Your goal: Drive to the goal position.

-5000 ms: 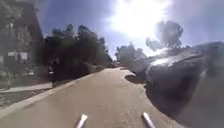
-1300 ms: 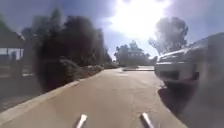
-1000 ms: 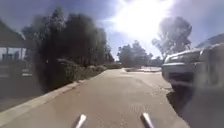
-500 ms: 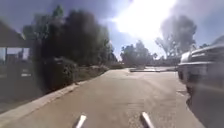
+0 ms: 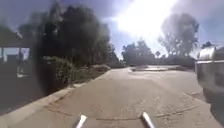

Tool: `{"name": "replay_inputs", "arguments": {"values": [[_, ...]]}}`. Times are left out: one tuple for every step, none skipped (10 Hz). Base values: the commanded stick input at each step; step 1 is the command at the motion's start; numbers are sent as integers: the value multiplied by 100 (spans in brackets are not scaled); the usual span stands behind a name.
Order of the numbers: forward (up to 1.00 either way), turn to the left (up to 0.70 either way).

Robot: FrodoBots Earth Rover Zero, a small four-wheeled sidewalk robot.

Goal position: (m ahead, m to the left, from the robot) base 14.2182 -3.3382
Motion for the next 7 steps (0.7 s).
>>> {"name": "replay_inputs", "arguments": {"values": [[100, -2], [100, -5], [100, -9], [100, 0], [100, 0], [100, 0], [100, 0]]}}
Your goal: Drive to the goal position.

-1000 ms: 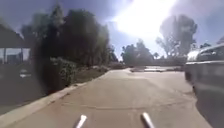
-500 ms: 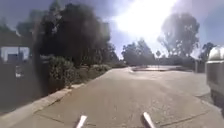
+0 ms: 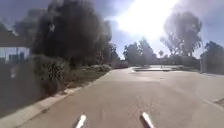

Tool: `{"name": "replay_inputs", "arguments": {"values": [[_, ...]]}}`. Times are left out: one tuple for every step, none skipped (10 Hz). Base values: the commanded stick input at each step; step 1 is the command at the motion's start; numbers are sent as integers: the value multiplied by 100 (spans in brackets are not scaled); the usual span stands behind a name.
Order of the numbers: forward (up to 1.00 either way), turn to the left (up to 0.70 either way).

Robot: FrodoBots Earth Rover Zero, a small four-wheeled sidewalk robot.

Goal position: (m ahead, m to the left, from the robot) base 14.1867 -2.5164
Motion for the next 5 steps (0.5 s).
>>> {"name": "replay_inputs", "arguments": {"values": [[100, 0], [100, 0], [100, 0], [100, 0], [100, 0]]}}
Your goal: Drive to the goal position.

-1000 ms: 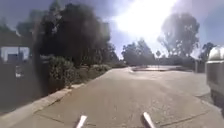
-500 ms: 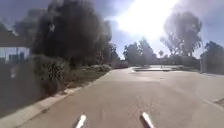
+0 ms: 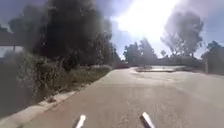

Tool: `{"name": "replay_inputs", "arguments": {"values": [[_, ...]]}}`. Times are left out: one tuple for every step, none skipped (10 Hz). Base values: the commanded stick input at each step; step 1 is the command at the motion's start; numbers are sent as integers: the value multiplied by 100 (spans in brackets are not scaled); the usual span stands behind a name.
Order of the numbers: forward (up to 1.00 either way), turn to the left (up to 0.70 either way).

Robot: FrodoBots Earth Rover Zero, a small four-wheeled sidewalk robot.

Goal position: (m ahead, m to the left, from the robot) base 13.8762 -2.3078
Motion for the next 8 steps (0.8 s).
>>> {"name": "replay_inputs", "arguments": {"values": [[100, 0], [100, 0], [100, 0], [100, 0], [100, 0], [100, 0], [100, 0], [100, 0]]}}
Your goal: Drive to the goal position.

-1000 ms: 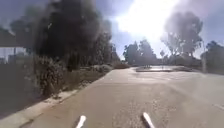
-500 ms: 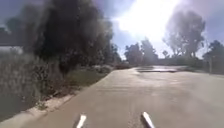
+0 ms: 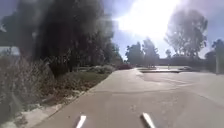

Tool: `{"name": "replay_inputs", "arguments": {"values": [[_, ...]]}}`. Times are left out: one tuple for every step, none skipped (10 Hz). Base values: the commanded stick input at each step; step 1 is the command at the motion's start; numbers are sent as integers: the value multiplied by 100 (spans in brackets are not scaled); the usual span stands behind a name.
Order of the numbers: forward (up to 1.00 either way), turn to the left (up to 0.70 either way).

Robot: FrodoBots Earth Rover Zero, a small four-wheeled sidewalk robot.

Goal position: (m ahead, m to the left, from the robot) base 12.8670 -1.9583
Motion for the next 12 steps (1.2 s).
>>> {"name": "replay_inputs", "arguments": {"values": [[100, 0], [100, 0], [100, -1], [100, -14], [100, -27], [100, -40], [100, -27], [100, -14], [100, 0], [100, -13], [100, -26], [100, -40]]}}
